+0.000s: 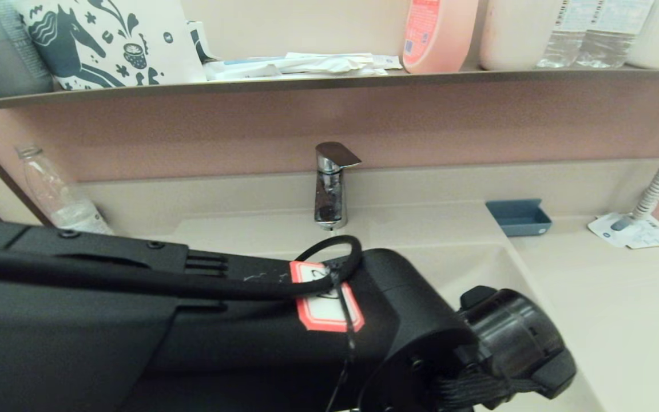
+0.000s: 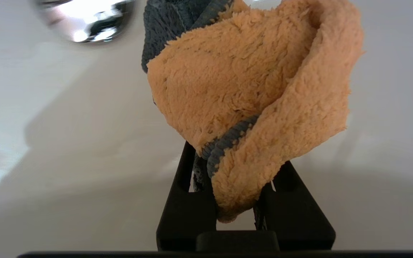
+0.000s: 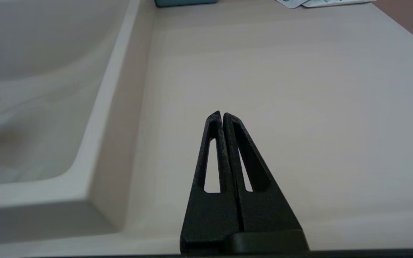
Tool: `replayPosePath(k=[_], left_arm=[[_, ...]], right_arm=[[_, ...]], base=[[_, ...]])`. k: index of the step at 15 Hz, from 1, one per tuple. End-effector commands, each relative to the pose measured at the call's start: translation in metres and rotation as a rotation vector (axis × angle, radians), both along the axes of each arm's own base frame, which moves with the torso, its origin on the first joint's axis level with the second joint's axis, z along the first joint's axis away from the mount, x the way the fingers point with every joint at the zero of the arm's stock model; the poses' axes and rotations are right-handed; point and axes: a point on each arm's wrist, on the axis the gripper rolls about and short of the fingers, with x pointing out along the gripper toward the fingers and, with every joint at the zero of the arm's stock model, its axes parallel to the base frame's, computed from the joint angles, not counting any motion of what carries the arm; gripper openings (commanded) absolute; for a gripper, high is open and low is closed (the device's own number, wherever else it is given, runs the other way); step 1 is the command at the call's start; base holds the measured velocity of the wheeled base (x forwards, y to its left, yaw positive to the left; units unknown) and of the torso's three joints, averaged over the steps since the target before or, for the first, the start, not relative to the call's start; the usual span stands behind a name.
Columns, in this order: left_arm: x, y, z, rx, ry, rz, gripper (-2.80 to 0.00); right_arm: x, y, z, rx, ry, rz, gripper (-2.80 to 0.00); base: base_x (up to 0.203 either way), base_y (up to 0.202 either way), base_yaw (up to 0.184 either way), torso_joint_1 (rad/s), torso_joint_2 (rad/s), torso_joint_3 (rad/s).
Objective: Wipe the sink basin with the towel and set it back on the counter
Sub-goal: Wipe the sink
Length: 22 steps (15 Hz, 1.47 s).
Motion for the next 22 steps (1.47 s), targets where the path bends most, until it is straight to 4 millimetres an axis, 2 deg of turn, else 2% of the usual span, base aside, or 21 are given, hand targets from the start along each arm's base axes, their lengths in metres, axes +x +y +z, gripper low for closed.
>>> replayPosePath(k=[1, 2, 3, 5, 10, 13, 16, 19, 22], left_arm=[[-0.005, -0.025, -0.001, -0.005, 0.001, -0.010, -2.80], [-0.013, -0.037, -0.008, -0.003, 0.006, -0.022, -2.80], [-0.020, -0.047, -0.026, 0.027, 0.017, -0.035, -2.80], [-0.037, -0.053, -0.051, 0.095, 0.042, -0.056, -2.80], [-0.030, -0.048, -0.064, 0.169, 0.070, -0.002, -2.80], [-0.013, -0.029, -0.055, 0.233, 0.140, 0.044, -2.80], [-0.013, -0.003, -0.040, 0.270, 0.203, 0.074, -2.80], [-0.017, 0.032, -0.040, 0.332, 0.235, 0.118, -2.80], [-0.025, 0.070, -0.049, 0.378, 0.251, 0.126, -2.80]], right_arm=[[0.000, 0.000, 0.000, 0.000, 0.000, 0.000, -2.80], [0.000, 0.000, 0.000, -0.001, 0.000, -0.001, -2.80], [0.000, 0.000, 0.000, 0.000, 0.000, 0.001, -2.80], [0.000, 0.000, 0.000, 0.000, 0.000, 0.000, -2.80], [0.000, 0.000, 0.000, 0.000, 0.000, -0.001, -2.80], [0.000, 0.000, 0.000, -0.001, 0.000, 0.001, -2.80], [0.000, 0.000, 0.000, 0.000, 0.000, -0.001, -2.80], [0.000, 0.000, 0.000, 0.000, 0.000, 0.001, -2.80], [0.000, 0.000, 0.000, 0.000, 0.000, 0.001, -2.80]], base=[[0.000, 0.000, 0.000, 0.000, 0.00, 0.000], [0.000, 0.000, 0.000, 0.000, 0.00, 0.000], [0.000, 0.000, 0.000, 0.000, 0.00, 0.000], [0.000, 0.000, 0.000, 0.000, 0.00, 0.000], [0.000, 0.000, 0.000, 0.000, 0.00, 0.000], [0.000, 0.000, 0.000, 0.000, 0.00, 0.000], [0.000, 0.000, 0.000, 0.000, 0.00, 0.000], [0.000, 0.000, 0.000, 0.000, 0.00, 0.000], [0.000, 0.000, 0.000, 0.000, 0.00, 0.000]])
